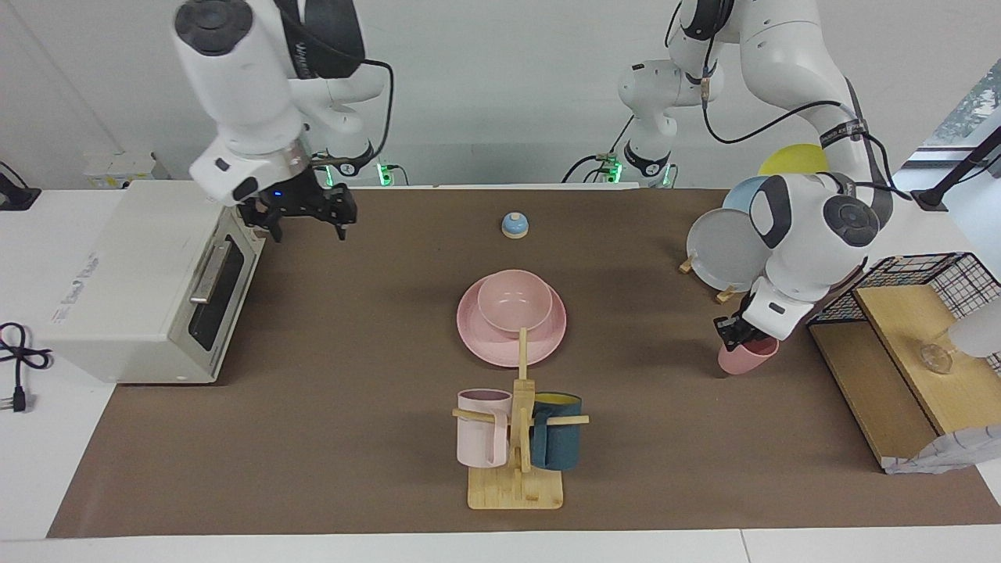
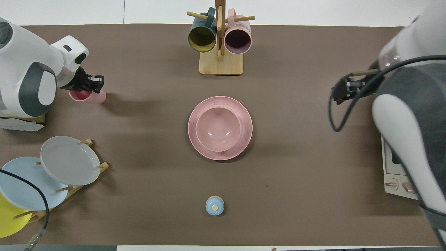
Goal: Organize tableware
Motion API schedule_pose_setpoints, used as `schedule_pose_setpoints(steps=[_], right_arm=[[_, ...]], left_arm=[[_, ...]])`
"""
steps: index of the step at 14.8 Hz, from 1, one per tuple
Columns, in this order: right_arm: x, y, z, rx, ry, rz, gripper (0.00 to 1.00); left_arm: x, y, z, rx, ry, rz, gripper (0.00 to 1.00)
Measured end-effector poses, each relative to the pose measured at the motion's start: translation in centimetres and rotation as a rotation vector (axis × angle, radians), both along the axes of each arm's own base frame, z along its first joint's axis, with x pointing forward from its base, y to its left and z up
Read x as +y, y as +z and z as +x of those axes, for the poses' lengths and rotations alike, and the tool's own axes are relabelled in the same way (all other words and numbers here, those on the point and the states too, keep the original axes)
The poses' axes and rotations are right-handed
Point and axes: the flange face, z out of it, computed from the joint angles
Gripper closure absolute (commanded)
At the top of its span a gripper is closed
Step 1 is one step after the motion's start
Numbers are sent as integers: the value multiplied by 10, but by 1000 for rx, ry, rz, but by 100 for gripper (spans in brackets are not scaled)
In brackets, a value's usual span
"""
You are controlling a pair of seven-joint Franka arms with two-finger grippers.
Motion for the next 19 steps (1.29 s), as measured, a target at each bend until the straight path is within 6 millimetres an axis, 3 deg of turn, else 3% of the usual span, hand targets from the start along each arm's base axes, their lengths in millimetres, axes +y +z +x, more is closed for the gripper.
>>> schedule_pose_setpoints(steps=[1, 3, 5, 7, 10, 12, 15, 19], right_arm=[[-18, -2, -3, 9, -2, 5, 0], [-29, -11, -5, 22, -10, 5, 0], [-31, -25, -7, 50, -15, 3, 0], [-40, -39, -13, 79, -29, 3, 0], [-54, -52, -20, 77, -52, 7, 0], [-55, -53, -23, 64, -44, 4, 0], [-53, -53, -22, 38, -36, 4, 0], [-48, -54, -19, 17, -24, 5, 0]], left_arm=[[-14, 23, -1, 19, 20, 3, 100], [-64, 72, -10, 41, 87, 10, 100], [-139, 115, -29, 35, 172, 11, 100], [-221, 134, -55, 18, 239, -9, 100], [-321, 120, -96, 13, 286, -32, 100], [-360, 90, -110, 8, 306, -46, 100], [-382, 37, -119, 24, 331, -34, 100], [-379, 7, -117, 46, 344, -6, 100]])
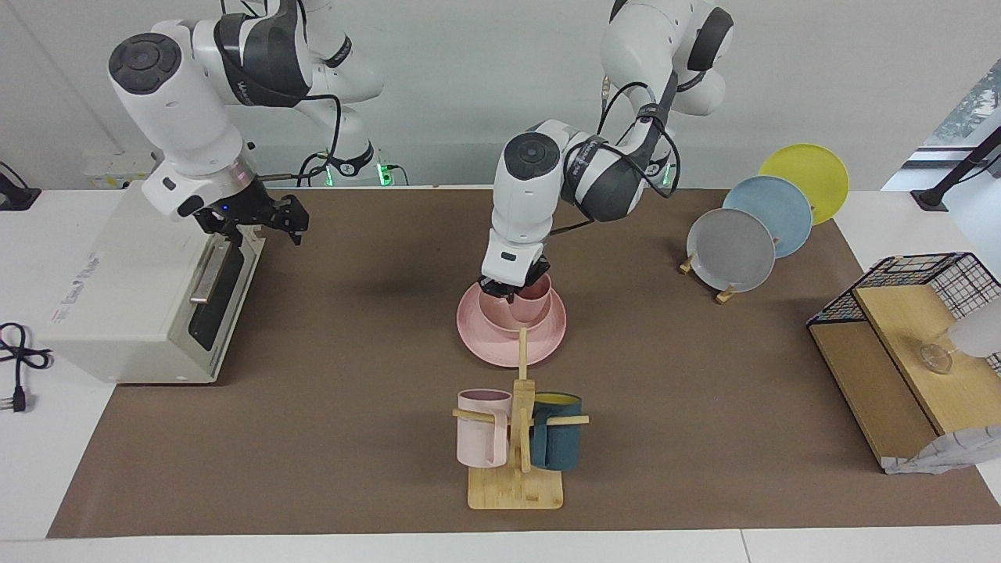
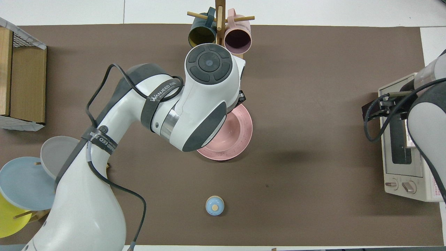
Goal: Organize tableware
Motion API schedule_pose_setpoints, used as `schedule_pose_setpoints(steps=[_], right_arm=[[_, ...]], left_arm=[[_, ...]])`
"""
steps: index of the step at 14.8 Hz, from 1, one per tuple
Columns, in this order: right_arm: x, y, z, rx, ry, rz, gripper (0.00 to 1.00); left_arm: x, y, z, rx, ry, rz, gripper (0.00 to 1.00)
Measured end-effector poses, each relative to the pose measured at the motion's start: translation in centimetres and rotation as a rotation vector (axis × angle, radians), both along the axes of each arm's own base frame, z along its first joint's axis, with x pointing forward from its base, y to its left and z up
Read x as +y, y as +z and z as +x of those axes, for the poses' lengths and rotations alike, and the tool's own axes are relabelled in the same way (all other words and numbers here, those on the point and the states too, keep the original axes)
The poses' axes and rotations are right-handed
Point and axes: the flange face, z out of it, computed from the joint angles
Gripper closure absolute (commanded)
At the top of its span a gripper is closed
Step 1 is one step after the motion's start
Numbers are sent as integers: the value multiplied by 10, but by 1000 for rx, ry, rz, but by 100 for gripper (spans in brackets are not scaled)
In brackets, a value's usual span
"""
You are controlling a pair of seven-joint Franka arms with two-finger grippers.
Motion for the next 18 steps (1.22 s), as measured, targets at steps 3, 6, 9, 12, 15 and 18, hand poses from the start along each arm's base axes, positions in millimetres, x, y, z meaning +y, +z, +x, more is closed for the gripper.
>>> schedule_pose_setpoints(steps=[3, 6, 9, 12, 15, 18], right_arm=[[-7, 1, 3, -23, 29, 4, 0], [-25, 2, 3, -27, 28, 8, 0], [-21, 1, 3, -26, 37, 11, 0], [-14, 1, 3, -25, 49, 12, 0], [-11, 2, 0, -12, 56, 13, 0], [-12, 12, -9, -9, 54, 15, 0]], left_arm=[[0, -15, -1, -1, 4, -1, 100], [-2, -32, -5, -5, 0, -6, 100], [-4, -35, -7, -6, -3, -9, 0], [-3, -35, -6, -6, -1, -7, 0], [11, -8, 0, -22, 13, -8, 0], [93, 82, 17, -47, 19, 0, 0]])
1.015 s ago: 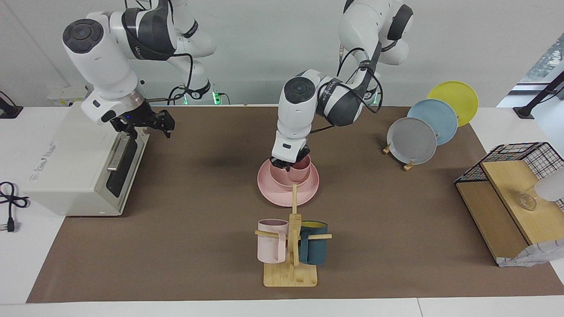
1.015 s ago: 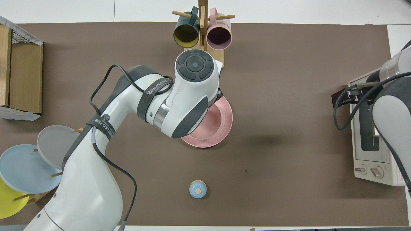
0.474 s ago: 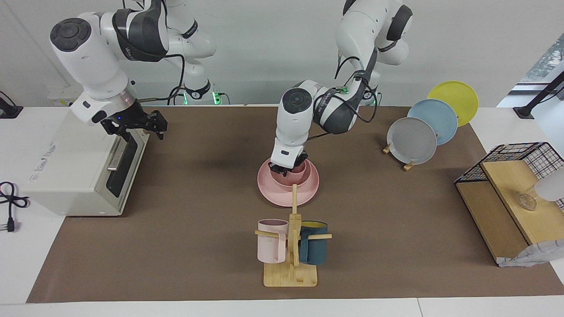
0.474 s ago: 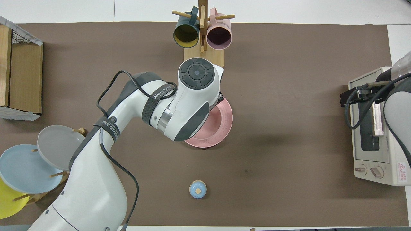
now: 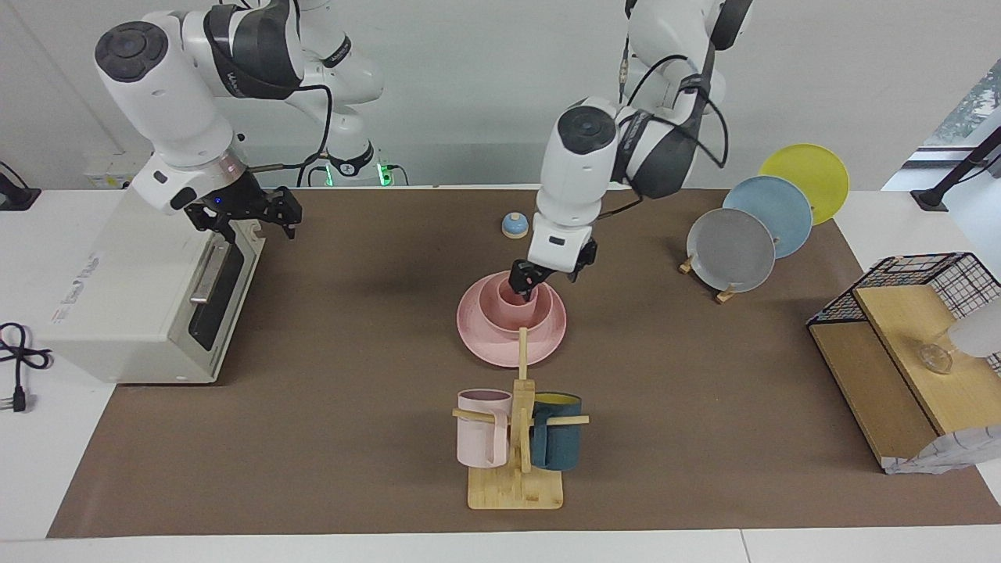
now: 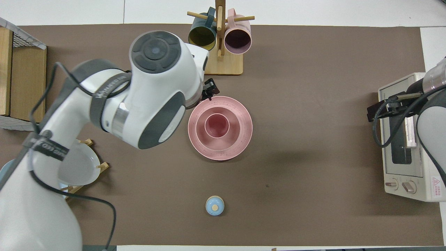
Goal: Organize tableware
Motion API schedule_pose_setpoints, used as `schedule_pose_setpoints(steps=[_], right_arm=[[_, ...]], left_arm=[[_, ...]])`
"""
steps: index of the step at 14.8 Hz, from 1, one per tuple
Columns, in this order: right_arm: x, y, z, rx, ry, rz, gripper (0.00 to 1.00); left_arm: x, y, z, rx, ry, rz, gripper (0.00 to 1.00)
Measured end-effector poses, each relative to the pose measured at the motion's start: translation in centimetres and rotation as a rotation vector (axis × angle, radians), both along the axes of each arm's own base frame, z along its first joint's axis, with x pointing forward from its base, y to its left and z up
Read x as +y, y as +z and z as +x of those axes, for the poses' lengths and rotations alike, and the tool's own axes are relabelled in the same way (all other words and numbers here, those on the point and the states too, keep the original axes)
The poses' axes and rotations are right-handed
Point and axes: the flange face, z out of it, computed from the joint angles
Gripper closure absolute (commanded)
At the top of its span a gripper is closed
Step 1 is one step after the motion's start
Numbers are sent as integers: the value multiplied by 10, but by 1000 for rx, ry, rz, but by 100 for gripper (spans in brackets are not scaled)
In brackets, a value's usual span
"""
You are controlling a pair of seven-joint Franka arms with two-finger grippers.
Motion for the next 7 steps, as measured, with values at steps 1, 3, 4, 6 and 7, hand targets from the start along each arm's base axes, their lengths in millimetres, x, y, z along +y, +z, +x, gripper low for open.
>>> schedule_pose_setpoints(steps=[1, 3, 4, 6, 7], right_arm=[[-2, 1, -1, -2, -3, 0, 0], [-10, 0, -2, 1, -18, 0, 0], [-14, -2, -2, 5, -25, 0, 0], [-18, -4, -3, 10, -32, 0, 0], [-18, -4, -3, 8, -33, 0, 0]], left_arm=[[27, 19, 4, 3, -10, 7, 0], [98, 56, 14, 4, -35, 17, 0], [135, 72, 17, 11, -59, 24, 0], [205, 96, 15, 31, -127, 32, 0], [233, 103, 13, 40, -162, 34, 0]])
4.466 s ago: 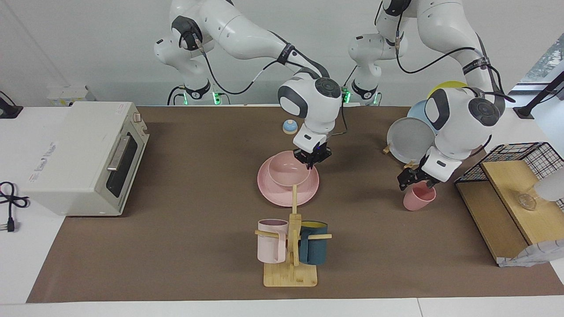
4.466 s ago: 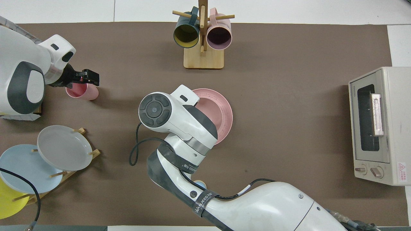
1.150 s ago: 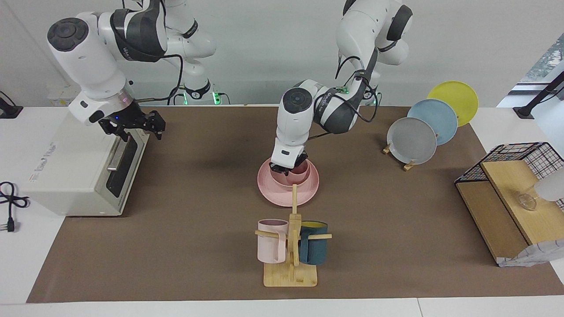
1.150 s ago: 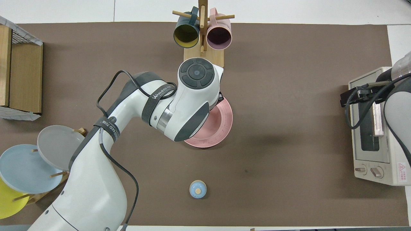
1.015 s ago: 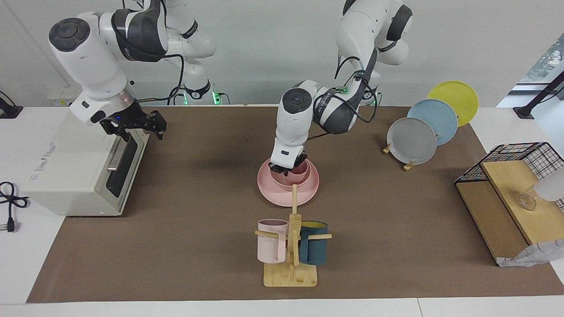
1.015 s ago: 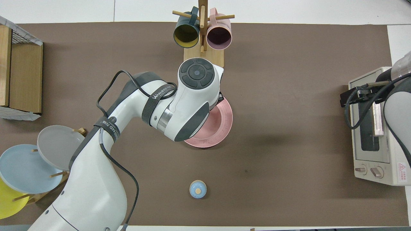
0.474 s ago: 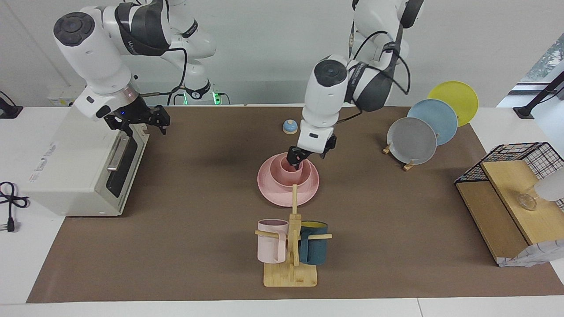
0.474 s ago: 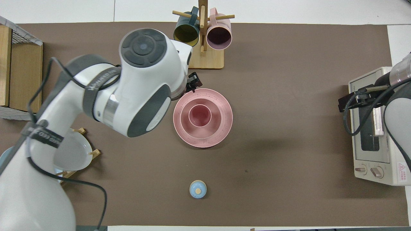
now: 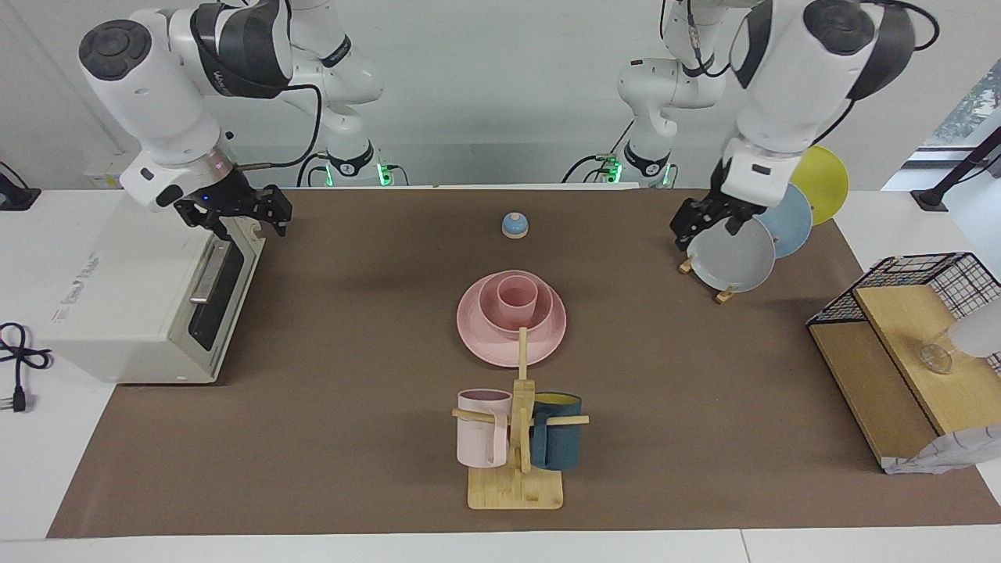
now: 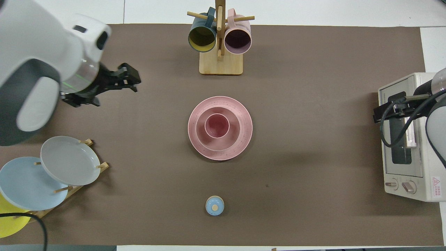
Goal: Organize tableware
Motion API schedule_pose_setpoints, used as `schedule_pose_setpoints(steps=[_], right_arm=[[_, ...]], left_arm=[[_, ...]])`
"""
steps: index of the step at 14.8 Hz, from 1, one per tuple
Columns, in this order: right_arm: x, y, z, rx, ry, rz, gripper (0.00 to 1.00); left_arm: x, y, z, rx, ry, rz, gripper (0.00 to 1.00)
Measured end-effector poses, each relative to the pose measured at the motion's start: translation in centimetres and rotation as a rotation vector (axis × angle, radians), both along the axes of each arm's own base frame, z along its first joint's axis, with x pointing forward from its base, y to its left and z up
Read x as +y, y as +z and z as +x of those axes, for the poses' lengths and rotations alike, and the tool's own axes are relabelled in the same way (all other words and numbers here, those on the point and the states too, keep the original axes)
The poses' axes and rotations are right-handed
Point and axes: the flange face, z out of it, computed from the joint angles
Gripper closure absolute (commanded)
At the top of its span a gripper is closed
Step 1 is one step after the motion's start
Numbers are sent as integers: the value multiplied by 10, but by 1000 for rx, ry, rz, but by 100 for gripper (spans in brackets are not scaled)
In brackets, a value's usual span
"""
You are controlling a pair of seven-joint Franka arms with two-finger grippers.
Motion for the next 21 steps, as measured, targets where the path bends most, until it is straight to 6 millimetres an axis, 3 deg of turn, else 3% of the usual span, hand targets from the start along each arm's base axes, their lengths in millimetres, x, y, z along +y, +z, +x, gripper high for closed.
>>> schedule_pose_setpoints(steps=[2, 3, 6, 8, 12, 16, 21], right_arm=[[-2, 3, 1, -11, -3, 0, 0], [-3, 5, 1, -18, -5, 0, 0], [-6, 6, 2, -25, -27, -3, 0], [-6, 6, 2, -27, -28, -3, 0], [-5, 7, 2, -28, -27, -3, 0], [-4, 7, 2, -28, -25, -3, 0], [-2, 7, 2, -28, -22, -3, 0]], left_arm=[[39, 0, -7, 17, -60, 0, 0], [49, -5, -13, 25, -83, 0, 0], [50, -28, -29, -7, -129, 2, 0], [53, -32, -32, -38, -168, 2, 0], [78, -13, -29, -59, -167, 1, 0], [76, 15, -36, 12, -176, -1, 0], [73, 8, -32, 27, -182, -4, 0]])
